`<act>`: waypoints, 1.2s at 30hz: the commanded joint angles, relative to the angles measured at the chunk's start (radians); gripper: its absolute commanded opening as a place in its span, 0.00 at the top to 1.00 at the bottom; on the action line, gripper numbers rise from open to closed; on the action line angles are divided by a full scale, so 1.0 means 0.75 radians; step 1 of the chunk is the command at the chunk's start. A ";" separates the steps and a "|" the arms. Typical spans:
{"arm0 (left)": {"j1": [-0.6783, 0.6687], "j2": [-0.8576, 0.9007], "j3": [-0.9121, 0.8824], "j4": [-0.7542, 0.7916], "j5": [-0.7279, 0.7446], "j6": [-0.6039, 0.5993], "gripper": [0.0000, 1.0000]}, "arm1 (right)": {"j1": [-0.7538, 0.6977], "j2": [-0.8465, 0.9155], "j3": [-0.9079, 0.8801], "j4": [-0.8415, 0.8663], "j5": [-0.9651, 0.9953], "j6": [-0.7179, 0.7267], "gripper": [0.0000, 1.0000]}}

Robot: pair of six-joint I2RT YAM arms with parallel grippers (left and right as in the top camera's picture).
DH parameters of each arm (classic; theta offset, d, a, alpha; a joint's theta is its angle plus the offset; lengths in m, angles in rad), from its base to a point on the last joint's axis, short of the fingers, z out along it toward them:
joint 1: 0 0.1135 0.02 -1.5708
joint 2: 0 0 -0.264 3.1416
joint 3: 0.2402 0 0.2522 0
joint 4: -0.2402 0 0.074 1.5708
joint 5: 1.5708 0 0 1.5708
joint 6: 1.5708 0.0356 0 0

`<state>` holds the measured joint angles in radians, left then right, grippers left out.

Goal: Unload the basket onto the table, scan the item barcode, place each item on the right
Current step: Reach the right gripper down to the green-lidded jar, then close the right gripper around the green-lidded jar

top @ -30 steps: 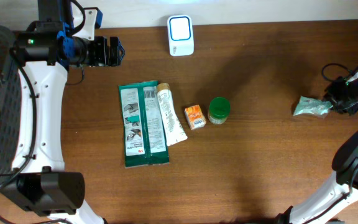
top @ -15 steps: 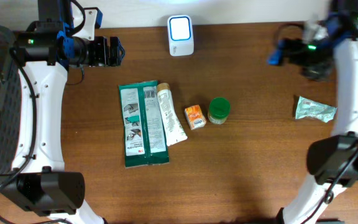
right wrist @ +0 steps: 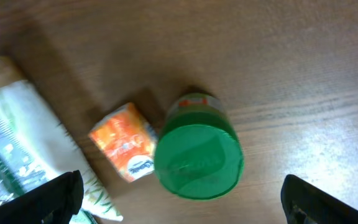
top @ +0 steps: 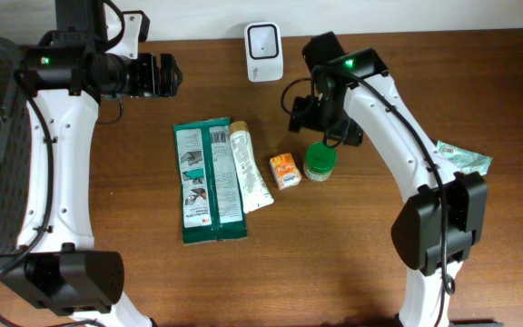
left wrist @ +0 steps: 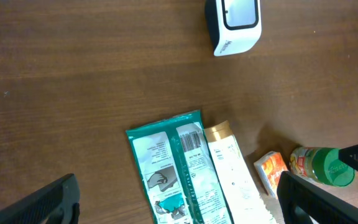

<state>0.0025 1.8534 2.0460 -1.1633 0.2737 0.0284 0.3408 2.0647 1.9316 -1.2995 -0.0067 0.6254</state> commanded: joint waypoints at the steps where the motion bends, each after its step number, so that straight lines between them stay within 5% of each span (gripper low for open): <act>1: 0.001 -0.008 0.003 -0.002 0.010 -0.013 0.01 | -0.002 0.009 -0.126 0.077 0.020 0.095 0.02; 12: 0.001 -0.008 0.003 -0.002 0.010 -0.013 0.01 | -0.001 0.009 -0.338 0.247 -0.066 0.019 0.02; 20: 0.001 -0.008 0.003 -0.002 0.010 -0.013 0.01 | -0.002 0.008 -0.336 0.221 -0.077 -0.188 0.31; 26: 0.001 -0.008 0.003 -0.002 0.011 -0.013 0.01 | -0.021 0.008 -0.217 0.135 -0.107 -0.611 0.40; 30: 0.001 -0.008 0.003 -0.002 0.011 -0.013 0.01 | -0.020 0.007 0.062 -0.112 -0.151 -1.127 0.40; 36: 0.001 -0.008 0.003 -0.002 0.010 -0.013 0.01 | -0.021 0.009 0.050 -0.101 -0.081 -1.839 0.39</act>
<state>0.0025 1.8534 2.0460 -1.1637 0.2737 0.0284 0.3286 2.0811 1.9736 -1.3842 -0.1062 -0.5365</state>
